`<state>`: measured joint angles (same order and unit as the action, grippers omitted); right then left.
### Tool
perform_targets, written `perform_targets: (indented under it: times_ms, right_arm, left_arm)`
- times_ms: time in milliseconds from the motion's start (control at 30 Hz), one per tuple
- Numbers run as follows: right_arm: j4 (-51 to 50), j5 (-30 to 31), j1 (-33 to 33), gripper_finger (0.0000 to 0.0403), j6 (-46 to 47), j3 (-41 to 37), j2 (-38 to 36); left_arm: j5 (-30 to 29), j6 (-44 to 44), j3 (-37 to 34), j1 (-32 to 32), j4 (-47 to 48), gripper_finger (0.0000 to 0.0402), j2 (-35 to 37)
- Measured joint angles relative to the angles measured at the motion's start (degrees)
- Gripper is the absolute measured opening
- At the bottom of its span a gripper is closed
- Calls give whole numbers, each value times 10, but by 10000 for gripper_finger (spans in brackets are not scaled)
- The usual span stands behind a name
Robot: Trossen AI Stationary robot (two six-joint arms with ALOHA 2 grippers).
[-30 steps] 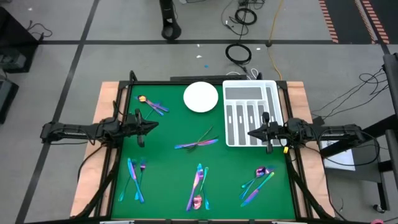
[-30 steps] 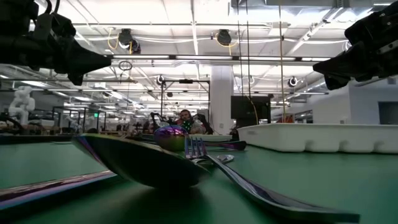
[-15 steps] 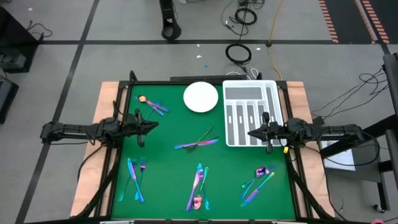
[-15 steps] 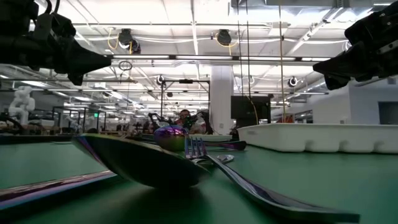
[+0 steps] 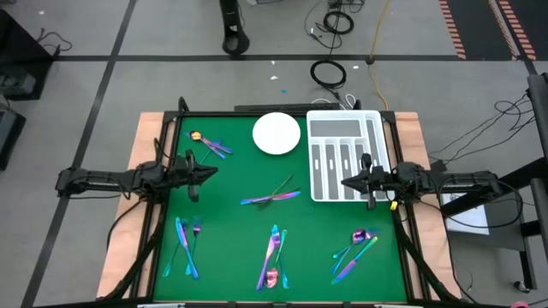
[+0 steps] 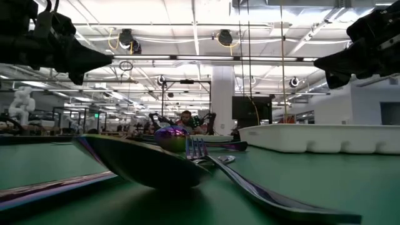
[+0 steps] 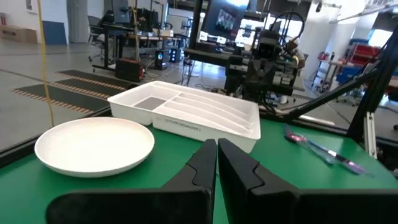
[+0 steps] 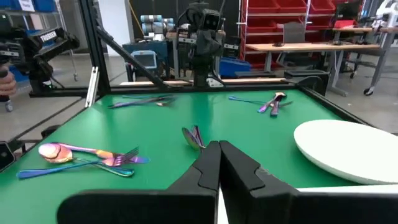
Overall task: Sort silverware
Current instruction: Put the iridescent spoon into the white silverware tray
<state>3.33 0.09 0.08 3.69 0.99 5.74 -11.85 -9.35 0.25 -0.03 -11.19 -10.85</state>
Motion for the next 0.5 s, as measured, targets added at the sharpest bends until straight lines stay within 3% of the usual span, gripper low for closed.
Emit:
perform_targets:
  times_ms: [133,267,500]
  right_arm:
    - [77,0,0,0,1,0,0]
    - [152,0,0,0,1,2,5]
    - [119,1,0,0,18,67,80]
  left_arm:
    - [4,-8,0,0,-29,18,0]
    - [45,-5,18,0,-37,18,-3]
    - [109,-3,118,-1,21,17,-66]
